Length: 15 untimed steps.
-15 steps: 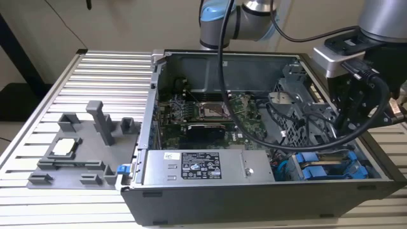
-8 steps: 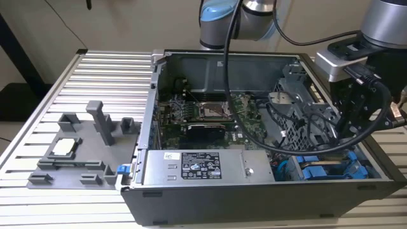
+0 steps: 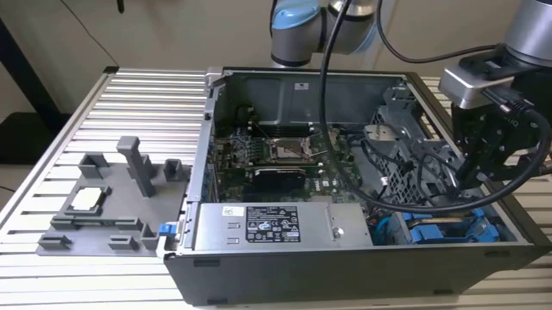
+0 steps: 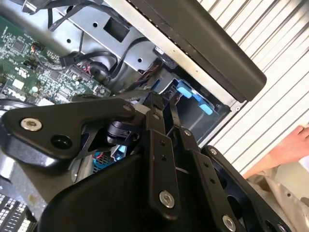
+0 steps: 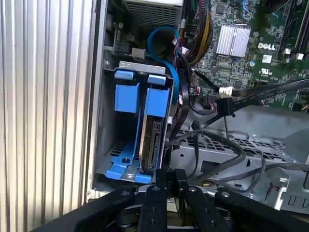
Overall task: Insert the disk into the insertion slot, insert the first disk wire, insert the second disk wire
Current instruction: 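Insert the first disk wire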
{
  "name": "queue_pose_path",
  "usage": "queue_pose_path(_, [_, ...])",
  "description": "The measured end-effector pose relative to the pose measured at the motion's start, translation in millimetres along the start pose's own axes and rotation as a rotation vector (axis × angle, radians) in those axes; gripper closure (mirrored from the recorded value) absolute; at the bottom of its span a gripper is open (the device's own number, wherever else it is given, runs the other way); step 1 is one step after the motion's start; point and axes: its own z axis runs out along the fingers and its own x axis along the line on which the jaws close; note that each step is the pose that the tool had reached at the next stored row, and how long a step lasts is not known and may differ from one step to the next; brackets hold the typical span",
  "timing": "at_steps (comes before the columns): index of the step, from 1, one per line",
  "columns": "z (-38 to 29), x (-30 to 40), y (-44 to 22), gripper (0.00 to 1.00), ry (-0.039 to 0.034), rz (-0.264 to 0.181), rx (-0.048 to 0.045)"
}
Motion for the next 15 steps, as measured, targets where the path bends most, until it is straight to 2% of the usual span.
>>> queue_pose_path(2, [0.7, 0.5, -3.8, 0.81, -0.0022, -0.001, -0.0211])
queue_pose_path(8, [2.3, 1.7, -12.9, 0.81, -0.0089, -0.004, -0.0935])
queue_pose_path(10, [2.8, 2.0, -15.2, 0.81, -0.0114, -0.005, -0.1144])
queue_pose_path(12, [3.5, 2.7, -16.7, 0.81, -0.0133, -0.005, -0.1271])
queue_pose_path(15, [5.1, 3.4, -16.4, 0.81, -0.0136, 0.004, -0.1324])
